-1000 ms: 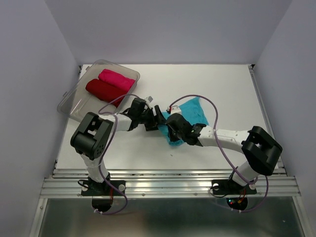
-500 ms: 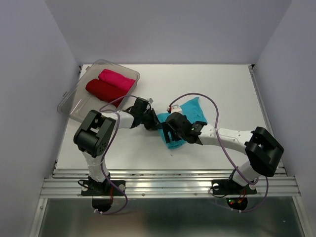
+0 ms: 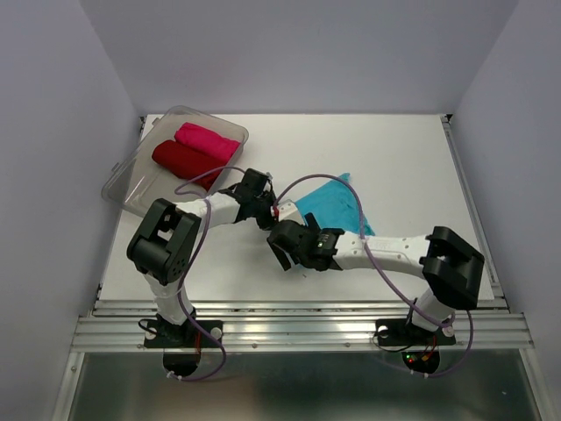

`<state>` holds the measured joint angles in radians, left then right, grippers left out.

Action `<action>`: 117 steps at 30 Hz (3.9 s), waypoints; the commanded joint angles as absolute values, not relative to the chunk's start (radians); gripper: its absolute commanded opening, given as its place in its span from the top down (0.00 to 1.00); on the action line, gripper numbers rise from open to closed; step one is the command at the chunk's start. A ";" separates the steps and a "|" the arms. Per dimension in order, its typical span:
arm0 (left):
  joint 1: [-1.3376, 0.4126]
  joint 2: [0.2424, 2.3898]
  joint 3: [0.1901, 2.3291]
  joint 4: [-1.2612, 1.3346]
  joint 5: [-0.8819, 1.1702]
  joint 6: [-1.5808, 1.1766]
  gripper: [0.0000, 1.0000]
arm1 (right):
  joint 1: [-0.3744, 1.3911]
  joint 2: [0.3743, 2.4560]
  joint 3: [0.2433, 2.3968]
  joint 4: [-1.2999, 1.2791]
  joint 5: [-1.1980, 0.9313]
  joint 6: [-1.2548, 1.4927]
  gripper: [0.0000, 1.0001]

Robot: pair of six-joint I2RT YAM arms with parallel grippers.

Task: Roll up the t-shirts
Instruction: Roll the T-shirt to the center of the board.

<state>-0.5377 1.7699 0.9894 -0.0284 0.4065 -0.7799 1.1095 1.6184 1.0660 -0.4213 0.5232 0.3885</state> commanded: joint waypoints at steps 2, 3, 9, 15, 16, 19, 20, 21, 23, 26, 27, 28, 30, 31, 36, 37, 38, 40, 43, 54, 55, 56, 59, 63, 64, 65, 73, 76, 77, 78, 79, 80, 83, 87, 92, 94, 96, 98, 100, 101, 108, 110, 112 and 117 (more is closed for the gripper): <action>-0.545 1.732 1.028 -0.074 0.405 -0.799 1.00 | 1.146 1.684 1.114 -0.437 0.666 0.362 0.07; -0.545 1.733 1.028 -0.074 0.405 -0.801 1.00 | 1.146 1.706 1.115 -0.434 0.675 0.361 0.07; -0.545 1.729 1.032 -0.075 0.402 -0.811 1.00 | 1.157 1.798 1.158 -0.419 0.750 0.336 0.13; -0.545 1.721 1.029 -0.075 0.399 -0.815 1.00 | 1.167 1.871 1.207 -0.440 0.822 0.370 0.32; -0.545 1.721 1.028 -0.075 0.399 -0.815 1.00 | 1.167 1.876 1.207 -0.442 0.830 0.386 0.40; -0.545 1.710 1.020 -0.075 0.397 -0.811 1.00 | 1.167 1.888 1.206 -0.443 0.847 0.426 0.65; -0.545 1.704 1.019 -0.075 0.399 -0.813 1.00 | 1.167 1.887 1.203 -0.440 0.841 0.433 0.70; -0.545 1.701 1.014 -0.069 0.399 -0.813 1.00 | 1.167 1.885 1.203 -0.439 0.839 0.440 0.75; -0.545 1.686 1.002 -0.060 0.399 -0.815 1.00 | 1.167 1.878 1.195 -0.436 0.831 0.468 0.89; -0.540 1.651 0.992 -0.055 0.399 -0.810 0.85 | 1.167 1.835 1.169 -0.397 0.793 0.488 0.99; -0.534 1.637 0.992 -0.057 0.403 -0.805 0.81 | 1.167 1.821 1.145 -0.385 0.755 0.498 0.99; -0.529 1.632 0.994 -0.063 0.403 -0.801 0.74 | 1.152 1.784 1.128 -0.338 0.723 0.503 0.99; -0.514 1.608 0.994 -0.071 0.410 -0.795 0.53 | 1.131 1.747 1.075 -0.299 0.642 0.521 0.99; -0.508 1.599 0.997 -0.074 0.410 -0.792 0.42 | 1.111 1.712 1.059 -0.255 0.611 0.538 0.99; -0.471 1.546 1.019 -0.103 0.414 -0.772 0.32 | 1.065 1.600 0.924 -0.095 0.427 0.617 0.99; -0.463 1.540 1.028 -0.107 0.414 -0.769 0.32 | 1.048 1.583 0.881 -0.045 0.401 0.639 0.99; -0.460 1.536 1.034 -0.113 0.414 -0.761 0.32 | 1.039 1.568 0.862 -0.025 0.375 0.652 0.99; -0.456 1.522 1.052 -0.129 0.414 -0.755 0.32 | 1.009 1.528 0.810 0.045 0.305 0.693 0.99; -0.456 1.505 1.058 -0.140 0.407 -0.750 0.32 | 0.957 1.488 0.767 0.092 0.206 0.730 0.99; -0.471 1.486 1.022 -0.106 0.429 -0.744 0.41 | 0.761 1.404 0.635 0.256 -0.144 0.865 0.99; -0.477 1.486 1.023 -0.092 0.436 -0.742 0.43 | 0.752 1.404 0.617 0.274 -0.158 0.882 0.99; -0.480 1.494 1.026 -0.089 0.445 -0.741 0.44 | 0.743 1.405 0.612 0.278 -0.172 0.888 0.99; -0.498 1.511 1.043 -0.087 0.457 -0.732 0.49 | 0.715 1.414 0.580 0.316 -0.213 0.925 0.99; -0.522 1.551 1.055 -0.068 0.485 -0.730 0.56 | 0.680 1.436 0.535 0.379 -0.282 0.982 0.99; -0.526 1.558 1.057 -0.058 0.488 -0.732 0.56 | 0.680 1.443 0.528 0.402 -0.290 0.989 0.99; -0.534 1.575 1.061 -0.048 0.494 -0.729 0.57 | 0.669 1.445 0.513 0.414 -0.304 1.008 0.99; -0.566 1.669 1.106 -0.020 0.525 -0.715 0.59 | 0.637 1.450 0.454 0.476 -0.340 1.057 0.99; -0.577 1.709 1.135 -0.020 0.519 -0.716 0.59 | 0.615 1.457 0.446 0.476 -0.347 1.052 0.99; -0.578 1.732 1.150 -0.020 0.517 -0.716 0.59 | 0.615 1.456 0.446 0.476 -0.348 1.052 0.99; -0.580 1.746 1.158 -0.020 0.517 -0.715 0.59 | 0.604 1.454 0.445 0.476 -0.347 1.049 0.99; -0.584 1.756 1.175 -0.020 0.517 -0.715 0.59 | 0.604 1.451 0.442 0.472 -0.348 1.043 0.99; -0.584 1.782 1.183 -0.020 0.518 -0.710 0.59 | 0.595 1.447 0.439 0.472 -0.351 1.042 0.99; -0.589 1.828 1.210 -0.018 0.517 -0.703 0.60 | 0.586 1.424 0.439 0.457 -0.350 1.019 0.92; -0.597 1.871 1.241 -0.020 0.517 -0.698 0.60 | 0.586 1.384 0.460 0.352 -0.302 0.968 0.73; -0.606 1.916 1.282 -0.020 0.517 -0.695 0.61 | 0.586 1.278 0.492 0.154 -0.221 0.896 0.24; -0.611 1.928 1.293 -0.020 0.518 -0.693 0.61 | 0.586 1.234 0.509 0.094 -0.167 0.874 0.20; -0.611 1.946 1.308 -0.020 0.522 -0.693 0.61 | 0.586 1.171 0.529 -0.029 -0.099 0.839 0.16; -0.612 1.956 1.322 -0.020 0.525 -0.689 0.61 | 0.586 1.134 0.563 -0.143 -0.055 0.807 0.14; -0.614 1.968 1.330 -0.021 0.528 -0.684 0.62 | 0.586 1.091 0.601 -0.243 0.022 0.787 0.14; -0.614 1.971 1.333 -0.021 0.528 -0.684 0.62 | 0.586 1.077 0.615 -0.270 0.049 0.772 0.15; -0.614 1.928 1.364 -0.057 0.519 -0.660 0.62 | 0.607 1.080 0.774 -0.377 0.086 0.658 0.68; -0.612 1.916 1.387 -0.081 0.503 -0.646 0.62 | 0.649 1.109 0.802 -0.379 0.081 0.640 0.86; -0.600 1.905 1.397 -0.126 0.482 -0.629 0.62 | 0.679 1.153 0.837 -0.393 0.084 0.631 0.93; -0.584 1.870 1.391 -0.166 0.459 -0.608 0.62 | 0.738 1.230 0.828 -0.379 0.042 0.629 0.94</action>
<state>-0.5949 1.9594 1.3579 -0.1120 0.4835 -0.6533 0.7082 1.1896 0.8177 -0.3523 0.0536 0.6601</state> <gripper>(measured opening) 0.385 0.064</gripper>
